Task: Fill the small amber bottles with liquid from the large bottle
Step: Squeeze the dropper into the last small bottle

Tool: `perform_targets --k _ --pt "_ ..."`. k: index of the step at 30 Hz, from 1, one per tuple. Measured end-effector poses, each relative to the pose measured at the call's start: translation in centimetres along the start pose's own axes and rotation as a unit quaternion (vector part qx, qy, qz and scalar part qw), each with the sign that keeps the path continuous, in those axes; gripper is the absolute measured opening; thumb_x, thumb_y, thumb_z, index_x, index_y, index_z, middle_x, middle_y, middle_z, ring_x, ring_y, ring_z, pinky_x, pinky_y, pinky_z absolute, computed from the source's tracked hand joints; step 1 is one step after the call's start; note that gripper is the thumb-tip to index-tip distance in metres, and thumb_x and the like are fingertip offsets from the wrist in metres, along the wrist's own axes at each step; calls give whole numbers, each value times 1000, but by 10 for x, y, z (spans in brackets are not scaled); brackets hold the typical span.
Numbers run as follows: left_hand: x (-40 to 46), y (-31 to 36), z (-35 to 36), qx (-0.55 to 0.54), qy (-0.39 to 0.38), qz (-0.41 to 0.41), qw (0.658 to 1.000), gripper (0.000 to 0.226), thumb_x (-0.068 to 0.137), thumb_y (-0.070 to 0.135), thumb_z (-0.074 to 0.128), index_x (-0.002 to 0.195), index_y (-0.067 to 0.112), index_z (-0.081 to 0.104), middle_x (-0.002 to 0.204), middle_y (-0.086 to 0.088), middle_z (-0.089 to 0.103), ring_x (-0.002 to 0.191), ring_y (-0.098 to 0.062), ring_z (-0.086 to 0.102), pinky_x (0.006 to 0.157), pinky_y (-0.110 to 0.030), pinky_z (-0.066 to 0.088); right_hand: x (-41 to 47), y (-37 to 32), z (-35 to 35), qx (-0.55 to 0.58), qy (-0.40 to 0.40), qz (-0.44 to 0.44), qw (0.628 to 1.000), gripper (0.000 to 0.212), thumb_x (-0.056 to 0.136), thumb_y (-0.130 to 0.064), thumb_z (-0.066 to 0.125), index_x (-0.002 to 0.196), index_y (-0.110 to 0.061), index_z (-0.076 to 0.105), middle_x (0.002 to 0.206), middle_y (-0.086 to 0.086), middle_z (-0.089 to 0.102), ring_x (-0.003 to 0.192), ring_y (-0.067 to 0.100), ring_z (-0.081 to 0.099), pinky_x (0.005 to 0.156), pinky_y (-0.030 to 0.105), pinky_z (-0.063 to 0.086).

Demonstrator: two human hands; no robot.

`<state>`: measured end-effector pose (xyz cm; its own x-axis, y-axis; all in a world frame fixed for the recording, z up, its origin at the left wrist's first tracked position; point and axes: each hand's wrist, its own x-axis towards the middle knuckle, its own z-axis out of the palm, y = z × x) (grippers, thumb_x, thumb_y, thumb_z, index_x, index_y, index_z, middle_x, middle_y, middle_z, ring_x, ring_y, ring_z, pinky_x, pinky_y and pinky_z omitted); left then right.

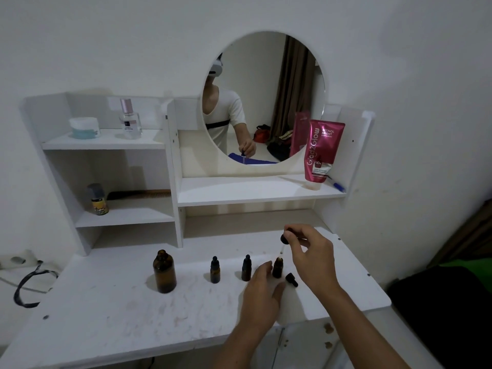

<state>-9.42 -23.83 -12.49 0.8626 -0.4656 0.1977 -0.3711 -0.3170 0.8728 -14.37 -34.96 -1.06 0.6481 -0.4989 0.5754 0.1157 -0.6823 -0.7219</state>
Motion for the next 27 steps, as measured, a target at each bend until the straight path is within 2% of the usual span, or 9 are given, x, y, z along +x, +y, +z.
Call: perform_targets --k 2,5,6,10,13,16,20,23,27 --pt "-11 -1 -14 -13 -19 -14 1000 48 96 35 67 140 31 48 132 25 54 123 2 52 104 -14 40 1 -8 -2 -1 9 -10 1000 13 96 -11 68 107 -15 75 93 -12 74 90 -1 71 82 10 53" --pt "-30 -8 -48 -51 -47 -12 998 42 94 40 69 133 35 55 129 26 60 117 11 56 93 -2 41 1 -22 0 -3 20 -28 999 13 96 -13 69 106 -17 75 93 -19 71 91 -2 70 84 13 55" --pt "-36 -11 -62 -60 -51 -11 997 39 94 40 69 131 36 57 126 26 63 114 12 57 91 -1 43 0 -27 3 -2 22 -34 999 13 96 -14 70 107 -17 75 93 -19 71 92 -3 69 84 14 55" --pt "-59 -25 -117 -81 -30 -23 996 28 94 32 72 121 31 65 112 18 72 103 6 66 93 -14 52 -5 -57 27 40 2 -44 998 16 96 -16 69 111 -15 76 99 -9 76 95 2 70 86 13 54" --pt "-70 -37 -155 -87 29 -52 994 23 92 27 74 115 26 68 103 14 74 95 4 67 82 -10 52 -13 -85 56 93 -32 -45 994 15 97 -14 69 110 -14 75 100 -9 76 96 2 71 86 12 54" --pt "-75 -51 -185 -77 119 -95 985 18 89 28 77 104 26 67 95 10 73 86 3 66 73 -9 51 -21 -108 84 141 -68 -29 987 15 97 -16 68 111 -16 75 101 -11 75 97 1 71 88 14 55" --pt "-73 -66 -206 -54 226 -124 965 36 81 29 84 103 25 56 97 8 65 85 -10 65 66 -14 50 -25 -132 114 178 -99 -5 979 15 98 -20 68 112 -18 74 102 -11 76 99 4 71 92 22 57" --pt "-62 -76 -216 -51 247 -123 960 60 75 27 90 120 22 52 114 7 59 98 -13 62 81 -20 51 -24 -146 131 193 -104 -5 976 15 98 -21 68 111 -19 75 102 -9 77 100 6 71 94 25 57" --pt "-46 -77 -213 -44 199 -133 970 72 80 29 86 140 19 48 131 8 54 116 -16 58 103 -37 52 -23 -151 138 202 -106 -18 973 16 98 -17 66 112 -17 75 104 -9 77 102 6 72 94 23 57"
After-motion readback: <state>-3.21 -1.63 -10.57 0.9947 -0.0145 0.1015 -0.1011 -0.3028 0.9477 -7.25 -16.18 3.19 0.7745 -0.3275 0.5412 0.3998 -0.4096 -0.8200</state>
